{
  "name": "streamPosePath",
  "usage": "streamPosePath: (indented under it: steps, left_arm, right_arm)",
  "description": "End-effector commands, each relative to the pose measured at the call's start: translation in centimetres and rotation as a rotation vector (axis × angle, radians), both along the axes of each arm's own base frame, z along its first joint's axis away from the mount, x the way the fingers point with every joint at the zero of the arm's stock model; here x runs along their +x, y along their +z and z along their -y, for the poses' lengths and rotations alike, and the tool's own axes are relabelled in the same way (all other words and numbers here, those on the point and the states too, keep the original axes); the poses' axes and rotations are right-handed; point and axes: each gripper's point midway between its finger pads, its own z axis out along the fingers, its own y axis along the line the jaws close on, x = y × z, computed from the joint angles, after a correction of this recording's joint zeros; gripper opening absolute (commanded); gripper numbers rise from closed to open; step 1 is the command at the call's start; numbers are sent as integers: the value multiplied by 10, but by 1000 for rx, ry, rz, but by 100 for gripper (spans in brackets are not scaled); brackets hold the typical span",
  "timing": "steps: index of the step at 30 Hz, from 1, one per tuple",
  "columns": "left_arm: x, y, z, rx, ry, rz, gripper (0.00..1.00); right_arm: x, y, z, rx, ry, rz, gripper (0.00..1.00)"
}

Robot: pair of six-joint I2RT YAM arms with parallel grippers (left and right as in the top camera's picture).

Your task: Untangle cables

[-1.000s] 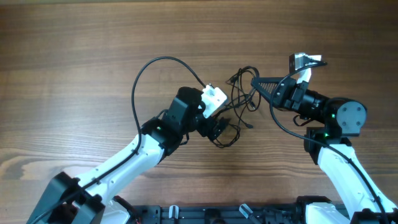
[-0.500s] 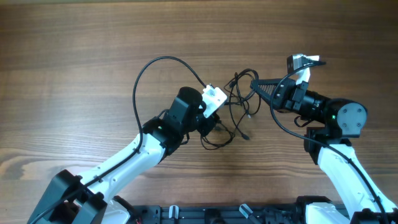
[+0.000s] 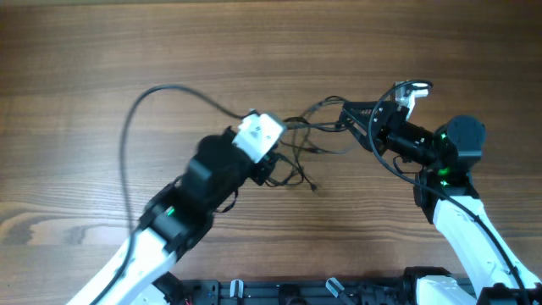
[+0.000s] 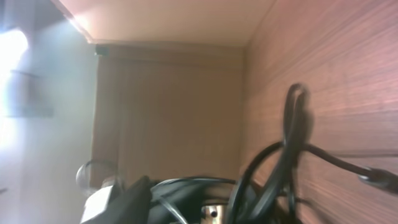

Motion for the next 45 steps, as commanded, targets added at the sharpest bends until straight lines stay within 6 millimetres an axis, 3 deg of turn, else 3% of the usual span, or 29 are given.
streamPosePath:
  steps: [1,4,7,14,17,23,29,45]
  left_arm:
    - [-17,55,-17,-103,20,128,4]
    - [-31,84,-28,-159,20,200,4]
    - [-40,98,-35,-190,20,239,4]
    - [-39,97,-34,-184,20,238,4]
    - [-31,92,-36,-169,56,231,4]
    - [-1,89,-39,-159,175,255,4]
    - [23,86,-36,-239,264,237,4]
    - [25,112,-27,-391,236,277,4]
  right_arm:
    - [12,-1,7,-60,-71,76,78]
    - [12,-2,7,-61,-73,73,93]
    - [12,-4,7,-69,-72,78,95]
    - [9,-3,5,-65,-51,77,96]
    - [4,-2,2,-19,-17,9,91]
    - [-10,1,-6,60,72,-116,68]
    - [-14,11,-7,70,96,-78,66]
    - [-12,11,-7,62,88,-60,50]
